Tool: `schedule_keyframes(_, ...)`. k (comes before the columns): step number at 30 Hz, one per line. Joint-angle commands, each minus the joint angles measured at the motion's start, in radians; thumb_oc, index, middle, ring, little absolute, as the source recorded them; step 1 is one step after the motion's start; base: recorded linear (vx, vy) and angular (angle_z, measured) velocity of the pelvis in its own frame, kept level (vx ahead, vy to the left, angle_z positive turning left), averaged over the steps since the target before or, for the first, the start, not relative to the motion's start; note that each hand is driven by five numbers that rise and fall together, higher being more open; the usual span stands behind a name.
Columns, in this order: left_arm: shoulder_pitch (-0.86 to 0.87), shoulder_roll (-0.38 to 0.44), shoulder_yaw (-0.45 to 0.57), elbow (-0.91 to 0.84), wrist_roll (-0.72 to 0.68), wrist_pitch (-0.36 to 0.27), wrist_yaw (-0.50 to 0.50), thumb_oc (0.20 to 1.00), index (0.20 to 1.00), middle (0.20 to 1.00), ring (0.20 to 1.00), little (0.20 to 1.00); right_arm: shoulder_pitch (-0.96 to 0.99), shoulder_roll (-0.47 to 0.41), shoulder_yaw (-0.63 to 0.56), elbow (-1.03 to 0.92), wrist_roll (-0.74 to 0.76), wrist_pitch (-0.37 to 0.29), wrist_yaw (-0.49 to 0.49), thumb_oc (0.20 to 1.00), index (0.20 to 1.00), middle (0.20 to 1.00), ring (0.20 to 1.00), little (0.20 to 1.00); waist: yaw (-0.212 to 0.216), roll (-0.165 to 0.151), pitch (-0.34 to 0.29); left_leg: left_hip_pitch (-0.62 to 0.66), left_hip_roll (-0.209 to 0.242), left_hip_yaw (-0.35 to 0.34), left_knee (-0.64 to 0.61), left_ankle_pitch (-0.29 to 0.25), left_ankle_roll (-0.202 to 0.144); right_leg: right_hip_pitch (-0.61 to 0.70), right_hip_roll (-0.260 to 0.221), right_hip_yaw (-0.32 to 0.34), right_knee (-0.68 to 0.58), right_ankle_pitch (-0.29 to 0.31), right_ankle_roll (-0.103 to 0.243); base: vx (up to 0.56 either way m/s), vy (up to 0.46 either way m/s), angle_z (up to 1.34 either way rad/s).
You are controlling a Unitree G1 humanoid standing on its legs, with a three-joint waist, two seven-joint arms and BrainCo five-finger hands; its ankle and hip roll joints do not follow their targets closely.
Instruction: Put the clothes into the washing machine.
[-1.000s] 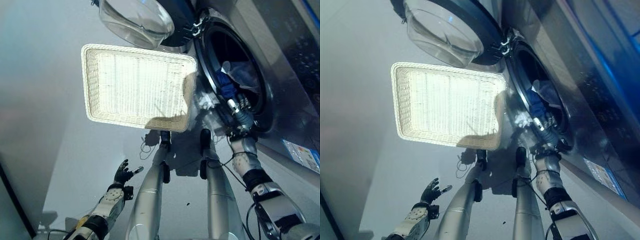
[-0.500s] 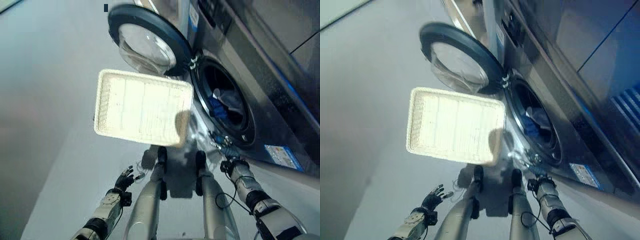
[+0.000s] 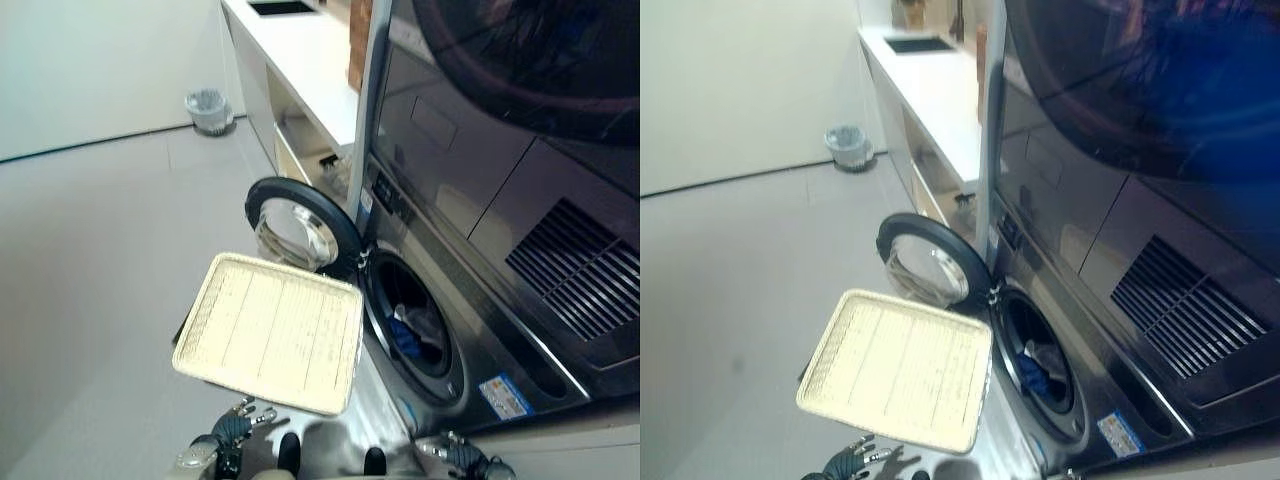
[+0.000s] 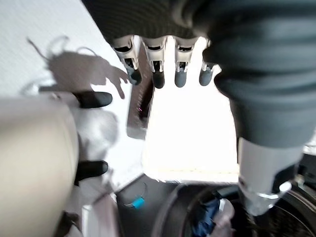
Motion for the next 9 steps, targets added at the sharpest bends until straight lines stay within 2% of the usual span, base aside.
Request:
schedule_keyframes(1,-0.045,-0.033,0.022,0.068,0.041,0.008,-0.005,1.000,1.000,1.000,1.000,1.000,-0.080,-0.008,-0.005,-0.006,-0.011,0.011,0.012,1.000,1.000,1.000,1.000,1.000,0.003,-0.010,0.016,0.055,-0.070,0.021,0.071,-0.125,0.001,0.004,0.016,0.003,-0.022,0.061,0.033,0.11,-0.047,0.10)
schedule_keyframes(4,-0.030,-0.034,0.053,0.109,0.056,0.042,-0.005,1.000,1.000,1.000,1.000,1.000,-0.083,0.002,-0.005,-0.003,-0.027,0.015,0.027,1.000,1.000,1.000,1.000,1.000,0.002,-0.012,-0.008,0.069,-0.072,0.017,0.087,-0.141,0.005,0.029,0.025,0.015,-0.020,0.046,0.022,0.07,-0.035,0.01)
schedule_keyframes(9,-0.015,-0.030,0.074,0.131,0.068,0.040,-0.022,1.000,1.000,1.000,1.000,1.000,-0.088,0.009,0.018,-0.014,-0.050,0.010,0.044,1.000,1.000,1.000,1.000,1.000,0.005,-0.013,-0.030,0.078,-0.077,0.009,0.094,-0.141,0.012,0.045,0.029,0.018,-0.018,0.041,0.013,0.03,-0.013,0.04)
